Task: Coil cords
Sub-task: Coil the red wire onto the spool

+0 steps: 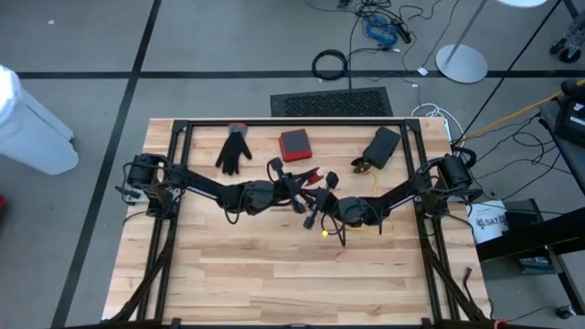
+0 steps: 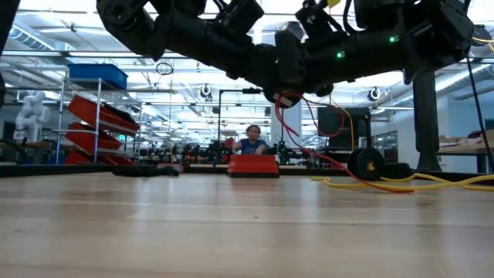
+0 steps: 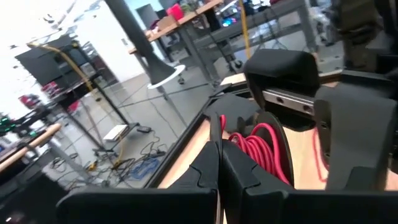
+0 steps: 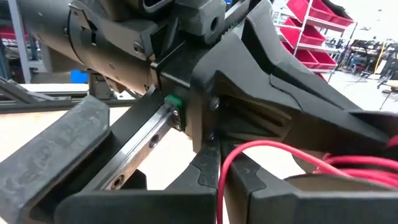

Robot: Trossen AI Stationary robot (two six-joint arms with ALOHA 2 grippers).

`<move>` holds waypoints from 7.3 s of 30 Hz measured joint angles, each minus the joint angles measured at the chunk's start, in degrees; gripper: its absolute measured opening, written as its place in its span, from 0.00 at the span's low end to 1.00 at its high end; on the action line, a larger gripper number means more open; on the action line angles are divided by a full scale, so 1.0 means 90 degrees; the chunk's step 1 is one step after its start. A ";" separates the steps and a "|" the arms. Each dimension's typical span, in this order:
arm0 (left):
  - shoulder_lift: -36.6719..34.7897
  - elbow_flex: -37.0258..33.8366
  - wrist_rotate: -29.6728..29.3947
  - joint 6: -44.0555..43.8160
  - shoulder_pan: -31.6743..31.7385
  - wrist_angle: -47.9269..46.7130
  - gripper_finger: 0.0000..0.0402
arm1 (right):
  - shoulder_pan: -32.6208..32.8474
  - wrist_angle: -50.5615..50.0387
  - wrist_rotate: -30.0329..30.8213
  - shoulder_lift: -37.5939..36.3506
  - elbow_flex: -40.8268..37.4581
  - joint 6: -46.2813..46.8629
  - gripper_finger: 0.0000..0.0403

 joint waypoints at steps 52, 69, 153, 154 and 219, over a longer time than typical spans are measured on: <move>-0.3410 -0.0002 0.0839 -0.0851 0.0010 -0.2839 0.00 | 0.0089 -0.1303 0.0232 -0.0026 0.0033 -0.0826 0.00; -0.4690 -0.0005 0.1098 -0.0838 0.0061 -0.4483 0.00 | 0.0092 -0.2183 -0.0012 -0.0012 0.0021 -0.0662 0.00; -0.4804 0.0012 0.1154 -0.0855 0.0389 -0.5026 0.00 | 0.2428 -0.5649 -0.0841 -0.1340 0.0009 0.3877 0.14; -0.4804 0.0012 0.1152 -0.0853 0.0389 -0.5026 0.00 | 0.2238 -0.5516 -0.1044 -0.1340 0.0009 0.3685 0.14; -0.4801 0.0012 0.1215 -0.1009 0.0384 -0.5208 0.00 | 0.0442 -0.2998 -0.3788 0.1302 0.0868 0.3690 0.22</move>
